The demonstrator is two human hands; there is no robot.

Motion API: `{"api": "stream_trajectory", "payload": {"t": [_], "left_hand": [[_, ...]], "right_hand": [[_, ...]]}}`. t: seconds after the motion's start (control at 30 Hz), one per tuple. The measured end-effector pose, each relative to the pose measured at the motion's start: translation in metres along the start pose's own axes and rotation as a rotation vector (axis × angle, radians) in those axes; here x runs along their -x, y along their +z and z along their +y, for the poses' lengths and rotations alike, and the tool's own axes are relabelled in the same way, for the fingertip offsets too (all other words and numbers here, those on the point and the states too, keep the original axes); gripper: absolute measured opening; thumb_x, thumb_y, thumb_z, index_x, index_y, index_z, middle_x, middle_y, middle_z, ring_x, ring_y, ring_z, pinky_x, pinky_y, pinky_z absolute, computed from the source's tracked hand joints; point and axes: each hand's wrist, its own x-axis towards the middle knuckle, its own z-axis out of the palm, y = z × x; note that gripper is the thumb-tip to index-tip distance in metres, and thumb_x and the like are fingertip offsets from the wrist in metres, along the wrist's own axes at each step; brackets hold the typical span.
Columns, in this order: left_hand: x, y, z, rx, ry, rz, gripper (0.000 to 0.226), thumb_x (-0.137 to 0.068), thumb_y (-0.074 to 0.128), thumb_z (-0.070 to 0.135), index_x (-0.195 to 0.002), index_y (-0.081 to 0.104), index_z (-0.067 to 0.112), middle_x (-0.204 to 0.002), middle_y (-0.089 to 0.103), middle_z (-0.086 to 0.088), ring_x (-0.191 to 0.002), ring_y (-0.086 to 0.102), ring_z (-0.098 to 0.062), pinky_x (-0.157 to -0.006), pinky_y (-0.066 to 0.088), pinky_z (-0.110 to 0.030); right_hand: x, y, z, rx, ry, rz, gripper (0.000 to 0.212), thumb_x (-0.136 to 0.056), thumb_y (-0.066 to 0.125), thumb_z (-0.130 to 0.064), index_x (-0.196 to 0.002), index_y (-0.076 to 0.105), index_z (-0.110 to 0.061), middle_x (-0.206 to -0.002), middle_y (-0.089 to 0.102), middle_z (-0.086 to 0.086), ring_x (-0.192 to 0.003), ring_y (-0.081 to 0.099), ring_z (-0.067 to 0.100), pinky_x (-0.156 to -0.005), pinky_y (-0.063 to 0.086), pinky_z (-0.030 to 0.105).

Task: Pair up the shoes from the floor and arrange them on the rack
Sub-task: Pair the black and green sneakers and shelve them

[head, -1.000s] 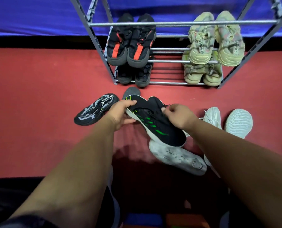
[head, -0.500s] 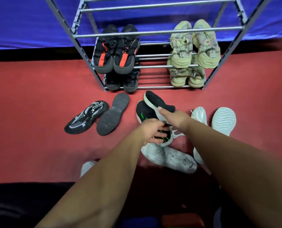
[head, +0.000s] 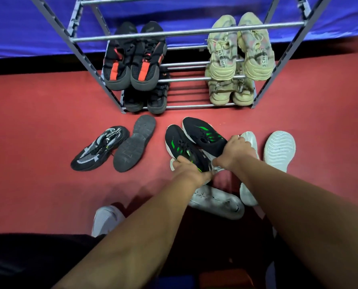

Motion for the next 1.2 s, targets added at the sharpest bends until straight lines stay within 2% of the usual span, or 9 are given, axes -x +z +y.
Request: {"api": "stream_trajectory", "payload": {"t": [0.07,0.13,0.37,0.47,0.57,0.7,0.93,1.03,1.2], "left_hand": [[-0.002,0.009,0.003,0.073,-0.026,0.020,0.131,-0.054,0.074,0.088,-0.141,0.019,0.007,-0.130,0.032,-0.006,-0.115,0.061,-0.026,-0.098,0.056,-0.041],[-0.003,0.013,0.007,0.091,-0.049,0.010,0.149,-0.058,0.076,0.081,-0.158,-0.004,0.004,-0.146,0.026,-0.011,-0.124,0.058,-0.028,-0.101,0.054,-0.044],[-0.017,-0.021,-0.008,-0.062,-0.153,0.109,0.137,-0.075,0.081,0.049,-0.163,-0.014,0.006,-0.149,0.026,-0.014,-0.132,0.041,-0.032,-0.102,0.044,-0.040],[-0.030,-0.033,-0.025,-0.050,-0.139,0.061,0.132,-0.073,0.083,0.057,-0.159,0.002,-0.004,-0.148,0.034,-0.017,-0.136,0.044,-0.033,-0.105,0.045,-0.038],[-0.034,-0.026,-0.033,0.023,-0.092,0.052,0.130,-0.067,0.088,0.064,-0.152,0.019,-0.006,-0.144,0.041,-0.017,-0.135,0.049,-0.029,-0.106,0.047,-0.035],[-0.029,-0.024,-0.032,0.097,-0.025,0.131,0.109,-0.071,0.090,0.046,-0.148,0.030,-0.005,-0.141,0.050,-0.014,-0.131,0.055,-0.028,-0.104,0.049,-0.031],[-0.001,-0.093,-0.025,0.287,-0.017,0.043,0.054,-0.059,0.079,0.039,-0.105,0.071,0.011,-0.102,0.073,-0.004,-0.084,0.068,-0.022,-0.073,0.056,-0.030],[0.024,-0.129,-0.024,0.188,0.007,-0.002,0.049,-0.063,0.080,0.039,-0.104,0.073,0.012,-0.104,0.071,-0.006,-0.092,0.069,-0.024,-0.079,0.057,-0.031],[0.082,-0.213,-0.012,-0.047,0.113,-0.017,0.045,-0.068,0.077,0.041,-0.105,0.070,0.016,-0.101,0.068,-0.003,-0.081,0.063,-0.023,-0.066,0.049,-0.028]], "right_hand": [[0.000,0.009,-0.003,0.027,0.030,-0.051,0.110,-0.059,0.084,-0.062,-0.141,0.038,-0.005,-0.137,0.051,0.013,-0.133,0.053,0.032,-0.105,0.048,0.040],[-0.003,0.015,-0.002,0.005,0.048,-0.108,0.112,-0.057,0.087,-0.061,-0.141,0.037,-0.006,-0.137,0.050,0.012,-0.132,0.054,0.029,-0.102,0.049,0.038],[-0.010,0.020,-0.012,0.092,-0.093,-0.089,0.121,-0.071,0.081,-0.069,-0.155,0.024,-0.003,-0.150,0.036,0.014,-0.140,0.045,0.031,-0.108,0.047,0.044],[-0.012,0.024,-0.013,0.078,-0.130,-0.082,0.121,-0.076,0.079,-0.066,-0.159,0.019,-0.001,-0.155,0.035,0.016,-0.142,0.043,0.033,-0.110,0.046,0.045],[-0.012,0.021,-0.012,0.028,-0.134,-0.065,0.106,-0.077,0.079,-0.059,-0.152,0.030,-0.003,-0.150,0.044,0.016,-0.139,0.045,0.035,-0.109,0.045,0.044],[-0.008,0.015,-0.015,-0.081,-0.106,-0.016,0.091,-0.075,0.078,-0.052,-0.143,0.041,-0.003,-0.139,0.051,0.016,-0.130,0.052,0.037,-0.104,0.048,0.043],[0.017,-0.027,-0.033,-0.213,-0.093,0.052,0.090,-0.077,0.072,-0.056,-0.142,0.044,-0.001,-0.134,0.049,0.020,-0.119,0.059,0.038,-0.099,0.052,0.041],[0.041,-0.057,-0.038,-0.157,-0.137,0.067,0.080,-0.073,0.068,-0.056,-0.131,0.052,-0.003,-0.121,0.054,0.015,-0.111,0.059,0.034,-0.093,0.053,0.037],[0.089,-0.133,-0.057,-0.020,-0.271,0.048,0.061,-0.067,0.060,-0.064,-0.092,0.073,-0.010,-0.097,0.068,0.010,-0.088,0.068,0.030,-0.072,0.054,0.030]]}}
